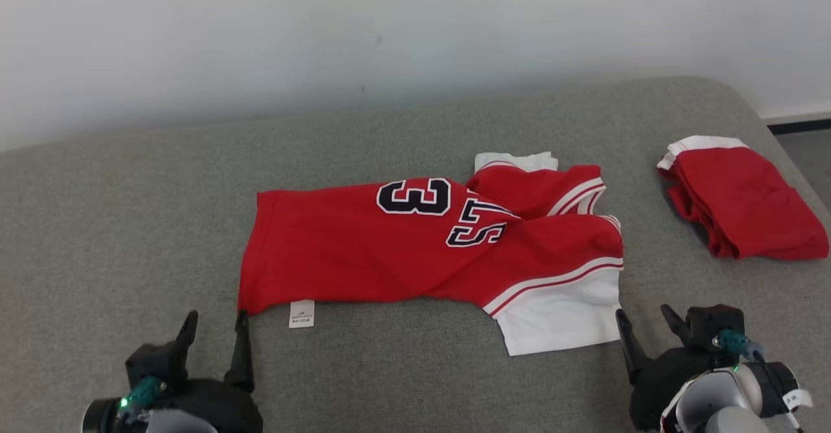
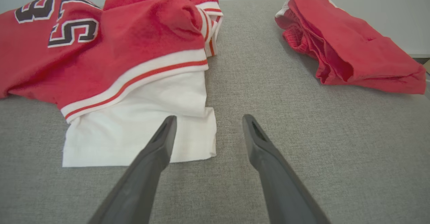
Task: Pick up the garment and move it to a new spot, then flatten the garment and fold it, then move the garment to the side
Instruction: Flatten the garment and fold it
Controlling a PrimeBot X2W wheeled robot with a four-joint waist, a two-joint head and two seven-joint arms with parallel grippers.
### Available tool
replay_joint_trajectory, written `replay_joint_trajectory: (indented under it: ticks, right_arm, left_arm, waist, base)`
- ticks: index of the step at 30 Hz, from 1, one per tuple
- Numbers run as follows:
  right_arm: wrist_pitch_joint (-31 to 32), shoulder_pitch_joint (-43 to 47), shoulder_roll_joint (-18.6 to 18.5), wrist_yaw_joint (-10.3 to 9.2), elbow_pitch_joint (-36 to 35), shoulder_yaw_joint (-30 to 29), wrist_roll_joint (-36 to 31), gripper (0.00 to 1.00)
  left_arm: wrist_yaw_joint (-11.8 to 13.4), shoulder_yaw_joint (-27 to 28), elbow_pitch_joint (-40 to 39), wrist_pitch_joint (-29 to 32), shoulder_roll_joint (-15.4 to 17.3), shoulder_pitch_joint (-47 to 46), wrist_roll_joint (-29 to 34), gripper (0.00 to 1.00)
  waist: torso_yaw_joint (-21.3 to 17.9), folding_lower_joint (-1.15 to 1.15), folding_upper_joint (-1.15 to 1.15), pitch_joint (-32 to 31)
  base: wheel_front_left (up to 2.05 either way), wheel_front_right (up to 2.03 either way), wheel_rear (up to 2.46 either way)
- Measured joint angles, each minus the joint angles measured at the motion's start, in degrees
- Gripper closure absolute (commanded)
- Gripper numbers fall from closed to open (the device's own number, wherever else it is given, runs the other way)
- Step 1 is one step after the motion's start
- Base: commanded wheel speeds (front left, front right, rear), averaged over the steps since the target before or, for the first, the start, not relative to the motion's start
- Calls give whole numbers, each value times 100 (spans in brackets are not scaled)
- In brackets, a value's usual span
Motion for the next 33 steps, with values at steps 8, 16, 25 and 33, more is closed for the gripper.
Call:
replay_joint_trajectory:
  ticks: [8,16,25,33]
  right_arm:
    - [224,-548,-90,0,644,209,8,0]
    - [238,-879,-53,0,1050,141,-203,0]
    - [323,-1139,-44,-22,1213,298,-422,6]
    - [316,-1034,-91,-19,1045,468,-192,100]
  left_arm:
    - [-10,-159,747,-112,-51,-828,-115,0]
    - [125,-229,1351,-176,-76,-1206,-166,0]
    - [315,-235,1886,-211,-65,-1713,-169,98]
    - [197,-190,1435,-203,-81,-1556,-292,100]
  waist:
    - [-116,0,0,537]
    - [-115,-1,0,897]
    - [-71,-2,-2,1158]
    - [1,-1,0,1105]
  base:
    - [0,0,0]
    - [0,0,0]
    - [0,0,0]
    - [0,0,0]
